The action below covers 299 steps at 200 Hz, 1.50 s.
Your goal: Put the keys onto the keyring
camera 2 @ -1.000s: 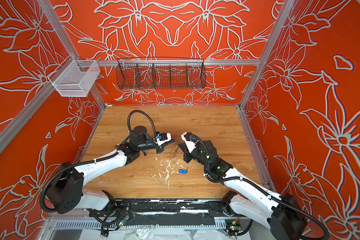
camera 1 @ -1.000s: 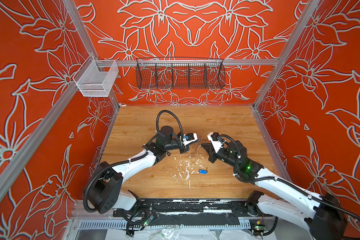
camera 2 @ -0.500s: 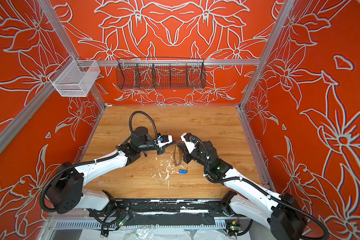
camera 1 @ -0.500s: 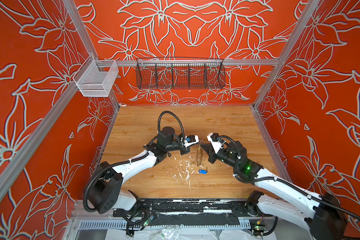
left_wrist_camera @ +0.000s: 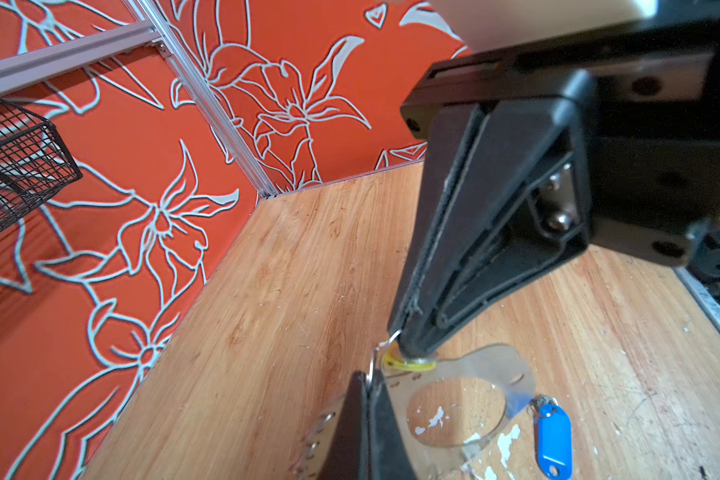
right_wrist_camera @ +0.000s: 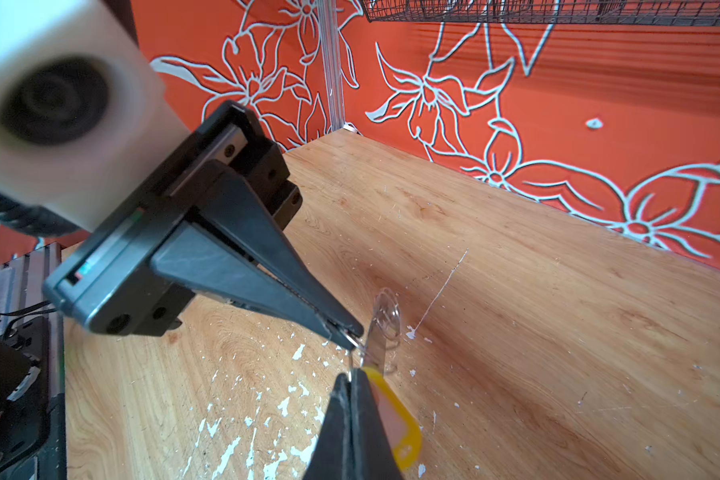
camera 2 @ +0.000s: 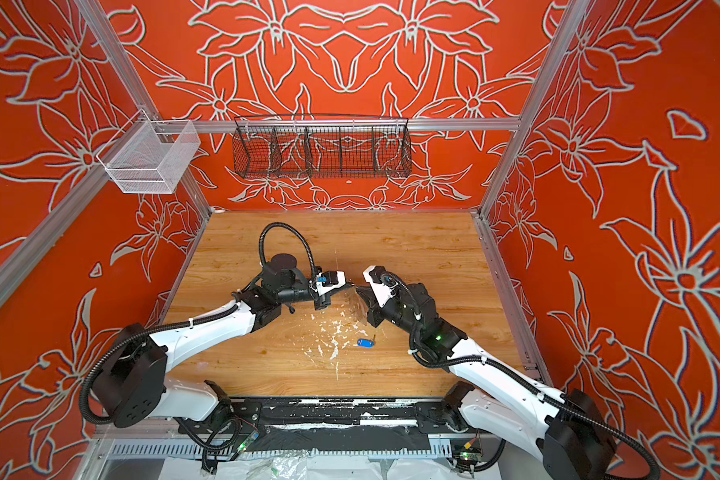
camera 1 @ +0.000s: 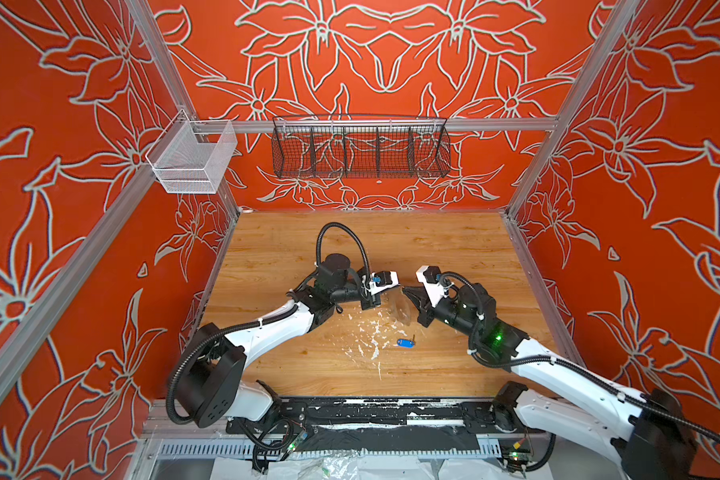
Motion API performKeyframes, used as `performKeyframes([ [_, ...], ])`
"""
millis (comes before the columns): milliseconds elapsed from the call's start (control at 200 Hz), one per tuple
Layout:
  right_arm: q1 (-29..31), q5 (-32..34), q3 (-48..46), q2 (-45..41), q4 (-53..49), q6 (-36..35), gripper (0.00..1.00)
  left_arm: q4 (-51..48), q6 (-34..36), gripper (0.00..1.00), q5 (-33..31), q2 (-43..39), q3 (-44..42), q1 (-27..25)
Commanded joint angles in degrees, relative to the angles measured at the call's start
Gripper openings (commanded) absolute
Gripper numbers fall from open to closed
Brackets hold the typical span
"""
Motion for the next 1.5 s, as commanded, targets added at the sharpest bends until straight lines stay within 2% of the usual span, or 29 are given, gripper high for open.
performKeyframes([
  [0,0.5,2.2,-0.8,-0.4,1.4,0.2,0.00,1.1,1.6,0.00,0.7,-0.9,0.7,-0.5],
  [596,0.5,4.7,-1.8,-1.0,2.1,0.5,0.00,1.6,1.8,0.00,1.0,-0.9,0.5,-1.0],
  [1201,0.5,5.7,-3.2,-2.4,2.6,0.5,0.00,0.1,-4.0,0.00,-0.7,1.2,4.1,0.1],
  [1281,0.4,5.9,-3.7,-2.5,3.5,0.5,0.21,0.0,-4.3,0.00,-0.7,1.2,4.2,0.3],
  [1336,0.4,5.8,-3.8,-2.6,3.7,0.4,0.30,0.1,-4.4,0.00,-0.7,1.1,4.2,0.3],
  [1411,0.5,5.2,-3.9,-2.8,4.0,0.0,0.34,-0.3,-4.8,0.00,-0.5,1.1,4.5,0.3],
  [1491,0.5,3.3,-4.1,-2.5,4.1,-0.7,0.33,-1.3,-5.3,0.00,-0.6,1.2,5.1,0.4],
])
